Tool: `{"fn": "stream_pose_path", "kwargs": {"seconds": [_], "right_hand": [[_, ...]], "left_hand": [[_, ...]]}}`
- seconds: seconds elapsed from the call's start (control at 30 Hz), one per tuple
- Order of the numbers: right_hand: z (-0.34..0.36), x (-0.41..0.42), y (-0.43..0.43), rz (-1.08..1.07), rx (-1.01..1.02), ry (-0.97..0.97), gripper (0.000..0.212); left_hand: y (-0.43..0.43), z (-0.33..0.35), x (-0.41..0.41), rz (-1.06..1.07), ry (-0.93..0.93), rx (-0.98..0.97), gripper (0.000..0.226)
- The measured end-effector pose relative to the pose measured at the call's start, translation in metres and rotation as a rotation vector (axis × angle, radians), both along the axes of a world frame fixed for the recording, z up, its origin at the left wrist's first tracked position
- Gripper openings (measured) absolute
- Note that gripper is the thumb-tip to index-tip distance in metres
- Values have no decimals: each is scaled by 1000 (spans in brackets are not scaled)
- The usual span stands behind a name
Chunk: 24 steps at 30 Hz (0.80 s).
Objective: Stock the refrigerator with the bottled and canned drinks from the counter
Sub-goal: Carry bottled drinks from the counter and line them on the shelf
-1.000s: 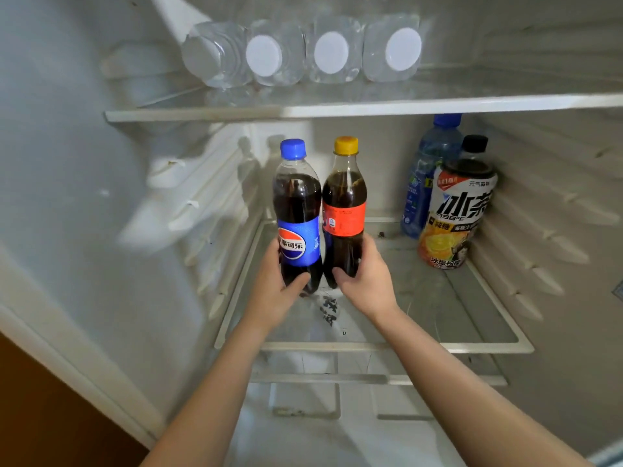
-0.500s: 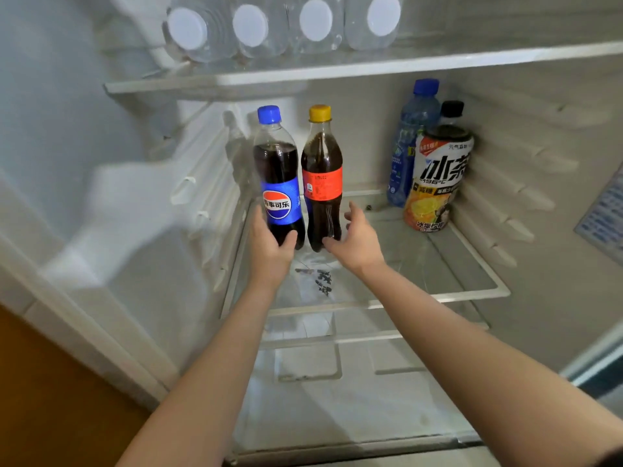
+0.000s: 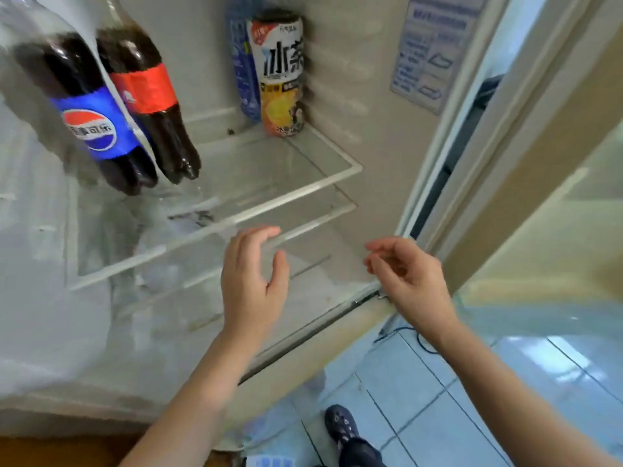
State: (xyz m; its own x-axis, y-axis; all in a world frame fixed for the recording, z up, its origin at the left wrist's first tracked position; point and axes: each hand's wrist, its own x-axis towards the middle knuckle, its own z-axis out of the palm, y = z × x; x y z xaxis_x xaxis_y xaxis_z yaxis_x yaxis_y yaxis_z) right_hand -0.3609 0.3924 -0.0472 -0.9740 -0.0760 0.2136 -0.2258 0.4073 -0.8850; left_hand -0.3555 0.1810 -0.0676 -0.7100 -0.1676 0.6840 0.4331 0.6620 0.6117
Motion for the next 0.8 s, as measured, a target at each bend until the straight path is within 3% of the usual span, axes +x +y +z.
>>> {"fn": "stream_pose_path", "kwargs": {"seconds": [0.1, 0.2, 0.43, 0.63, 0.8], "right_hand": [[-40, 44, 46, -176, 25, -138, 30], [-86, 98, 95, -351, 161, -300, 21], [-171, 252, 176, -603, 333, -839, 21], [-206, 403, 203, -917, 152, -1111, 26], [-227, 524, 212, -1035, 19, -1244, 27]], "left_hand": [[52, -36, 5, -217, -171, 37, 24], [105, -84, 20, -456, -461, 12, 22], [186, -182, 86, -792, -1134, -288, 25], [257, -211, 157, -1002, -1332, -648, 35], [313, -237, 227, -1061, -1415, -910, 36]]}}
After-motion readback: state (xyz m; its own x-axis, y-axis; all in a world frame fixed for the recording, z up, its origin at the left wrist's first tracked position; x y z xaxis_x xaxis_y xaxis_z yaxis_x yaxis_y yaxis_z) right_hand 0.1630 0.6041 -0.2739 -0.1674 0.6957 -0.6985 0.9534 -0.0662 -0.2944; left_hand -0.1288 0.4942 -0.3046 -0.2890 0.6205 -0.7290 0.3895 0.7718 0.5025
